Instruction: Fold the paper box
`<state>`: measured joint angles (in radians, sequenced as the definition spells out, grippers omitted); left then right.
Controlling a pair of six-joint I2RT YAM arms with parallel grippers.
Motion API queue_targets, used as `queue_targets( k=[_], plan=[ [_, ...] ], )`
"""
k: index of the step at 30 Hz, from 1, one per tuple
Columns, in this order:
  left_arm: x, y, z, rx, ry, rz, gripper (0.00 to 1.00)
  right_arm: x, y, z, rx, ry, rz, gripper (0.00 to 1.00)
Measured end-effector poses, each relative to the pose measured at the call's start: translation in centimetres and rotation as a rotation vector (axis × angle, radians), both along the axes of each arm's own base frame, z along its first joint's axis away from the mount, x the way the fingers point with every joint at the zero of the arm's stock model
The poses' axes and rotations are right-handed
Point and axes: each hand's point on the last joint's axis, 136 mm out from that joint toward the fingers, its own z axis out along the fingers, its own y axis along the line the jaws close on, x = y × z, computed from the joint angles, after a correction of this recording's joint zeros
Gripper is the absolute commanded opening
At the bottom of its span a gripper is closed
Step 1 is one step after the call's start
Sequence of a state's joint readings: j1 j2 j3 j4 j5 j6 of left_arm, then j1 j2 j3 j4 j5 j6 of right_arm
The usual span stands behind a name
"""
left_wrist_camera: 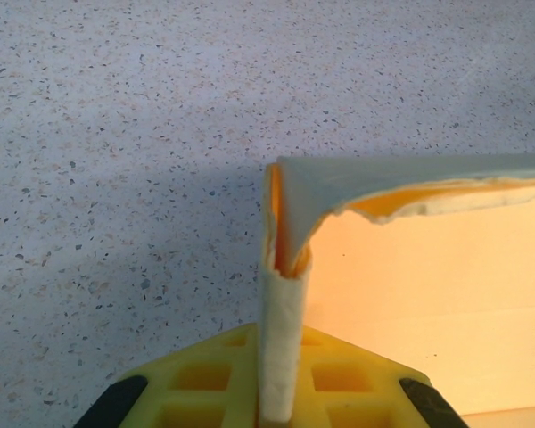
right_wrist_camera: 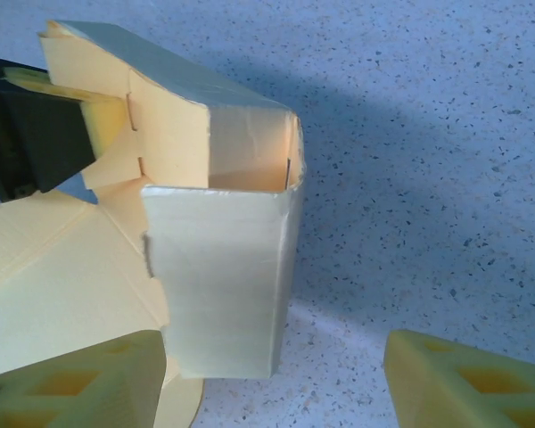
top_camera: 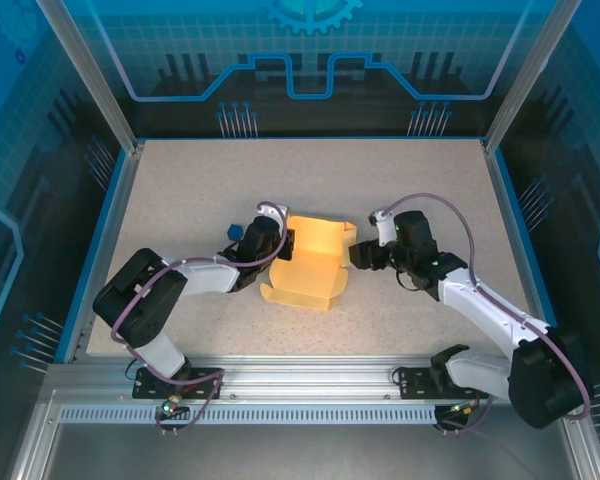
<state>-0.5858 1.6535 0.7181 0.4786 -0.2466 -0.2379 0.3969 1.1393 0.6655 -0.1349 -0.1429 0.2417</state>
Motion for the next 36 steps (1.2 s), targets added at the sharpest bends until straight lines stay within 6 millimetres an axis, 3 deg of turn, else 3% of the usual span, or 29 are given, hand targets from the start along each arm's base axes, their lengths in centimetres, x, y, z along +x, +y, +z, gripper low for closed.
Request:
queue_targets(
  k=[8,23,36],
  plan=[
    [0.0,0.0,0.5,-0.005,-0.008,0.0,0.12,-0.6,-0.7,-1.1,0.034,0.038,0.008,0.64],
    [0.0,0.0,0.5,-0.006,-0.009,0.0,0.12,0.8,1.6,-3.4,0.094,0.08,0.083,0.57],
    [0.0,0.0,0.6,-0.006,-0.01,0.0,0.12,1.6,3.7,-2.8,0.105,0.062,0.108,0.56]
  ],
)
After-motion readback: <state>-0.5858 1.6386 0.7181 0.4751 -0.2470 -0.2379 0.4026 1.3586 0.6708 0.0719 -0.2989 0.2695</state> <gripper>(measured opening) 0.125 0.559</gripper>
